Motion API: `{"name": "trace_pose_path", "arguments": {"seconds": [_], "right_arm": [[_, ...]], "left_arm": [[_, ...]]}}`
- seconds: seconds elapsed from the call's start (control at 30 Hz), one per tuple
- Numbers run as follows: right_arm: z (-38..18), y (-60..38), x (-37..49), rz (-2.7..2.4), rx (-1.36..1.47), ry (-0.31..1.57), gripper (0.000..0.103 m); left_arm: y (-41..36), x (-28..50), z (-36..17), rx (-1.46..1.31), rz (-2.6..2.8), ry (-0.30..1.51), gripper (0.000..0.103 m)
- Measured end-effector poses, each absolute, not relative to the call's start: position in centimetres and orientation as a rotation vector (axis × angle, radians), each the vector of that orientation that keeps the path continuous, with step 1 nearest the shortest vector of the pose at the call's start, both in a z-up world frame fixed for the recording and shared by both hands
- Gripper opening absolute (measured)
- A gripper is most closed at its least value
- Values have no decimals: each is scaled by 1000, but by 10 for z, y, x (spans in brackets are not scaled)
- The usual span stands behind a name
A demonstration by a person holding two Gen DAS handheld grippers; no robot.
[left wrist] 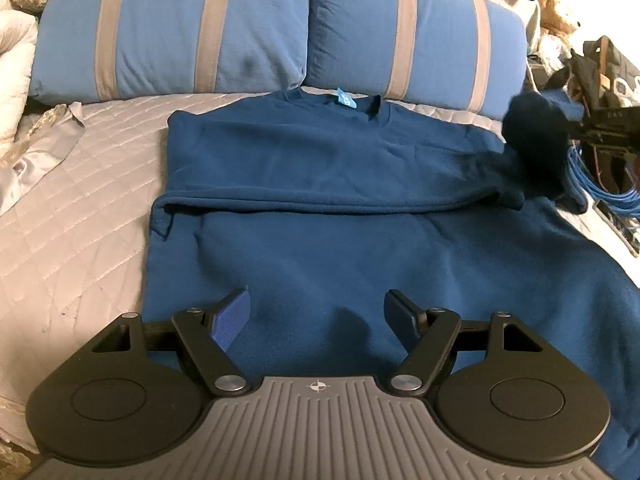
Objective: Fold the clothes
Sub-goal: 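Carry the sleeve across the chest and open the right tool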
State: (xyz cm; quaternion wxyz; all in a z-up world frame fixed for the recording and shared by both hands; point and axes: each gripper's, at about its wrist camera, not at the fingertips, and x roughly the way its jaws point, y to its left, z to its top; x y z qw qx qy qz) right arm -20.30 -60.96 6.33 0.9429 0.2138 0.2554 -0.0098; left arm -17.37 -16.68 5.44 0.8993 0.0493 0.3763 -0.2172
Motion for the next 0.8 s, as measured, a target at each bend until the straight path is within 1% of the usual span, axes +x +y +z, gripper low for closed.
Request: {"name": "trace_pose_path", "arguments": {"seconds": [0.4,0.53,0.57,0.63,0.67,0.7,0.73,0.77,0.8], "right_arm": [[84,-529,-178,155,318,498,9],[82,-498,-171,218,254,540,11],[79,-491,-169,233,232,561,15],[72,-476,-167,264,189,604,18],[70,-471,-168,278,174,619,29],[68,-466,-170,292,160,631,44],[68,-464,-173,294,148,633,52],[69,-462,-176,289,137,630,64],[70,-462,-180,285,128,625,70]], "left_arm": [[-164,-173,54,89,-454,781,74],[-162,-173,54,79,-455,779,74],[-160,-174,54,71,-454,774,74],[-158,-175,55,55,-453,765,74],[-157,-175,55,47,-452,760,74],[-155,-174,56,34,-455,764,74],[-153,-172,56,17,-460,774,74],[-151,-170,57,0,-466,784,74],[-149,-168,57,-16,-471,795,74]]}}
